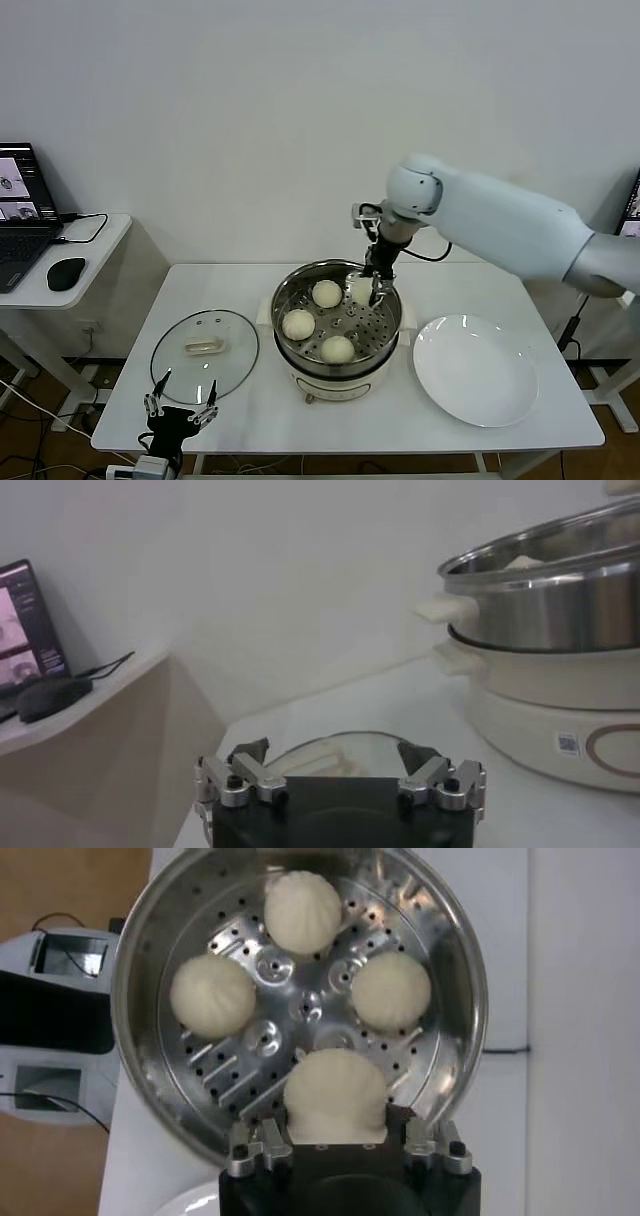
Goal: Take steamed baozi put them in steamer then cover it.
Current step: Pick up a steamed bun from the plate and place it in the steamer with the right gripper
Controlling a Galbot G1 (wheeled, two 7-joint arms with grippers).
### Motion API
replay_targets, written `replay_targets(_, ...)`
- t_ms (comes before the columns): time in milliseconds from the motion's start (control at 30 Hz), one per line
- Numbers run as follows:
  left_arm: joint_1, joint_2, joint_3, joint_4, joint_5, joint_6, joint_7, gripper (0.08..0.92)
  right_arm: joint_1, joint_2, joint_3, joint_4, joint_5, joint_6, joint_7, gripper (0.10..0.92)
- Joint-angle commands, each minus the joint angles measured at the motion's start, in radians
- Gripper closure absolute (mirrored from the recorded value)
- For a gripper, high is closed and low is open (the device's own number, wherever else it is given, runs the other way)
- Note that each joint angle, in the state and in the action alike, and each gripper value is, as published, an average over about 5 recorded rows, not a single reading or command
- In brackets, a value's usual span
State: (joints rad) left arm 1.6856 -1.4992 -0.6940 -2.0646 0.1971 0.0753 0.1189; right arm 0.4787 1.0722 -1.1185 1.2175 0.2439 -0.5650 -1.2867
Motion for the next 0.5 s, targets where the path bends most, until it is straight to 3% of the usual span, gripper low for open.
replay_targets(33,-0.003,0.002,0.000,0.009,-0.005,0.001,0.001,0.177,-0.040,0.044,-0.026,-0.017,-0.042,-0.005,0.007,0.424)
replay_targets(500,-0.002,-0.001,0.002,0.015,-0.007,0.001,0.000,0.177,-0.097,0.034,-0.006,-0.024,-0.090,-0.003,0.011,0.423)
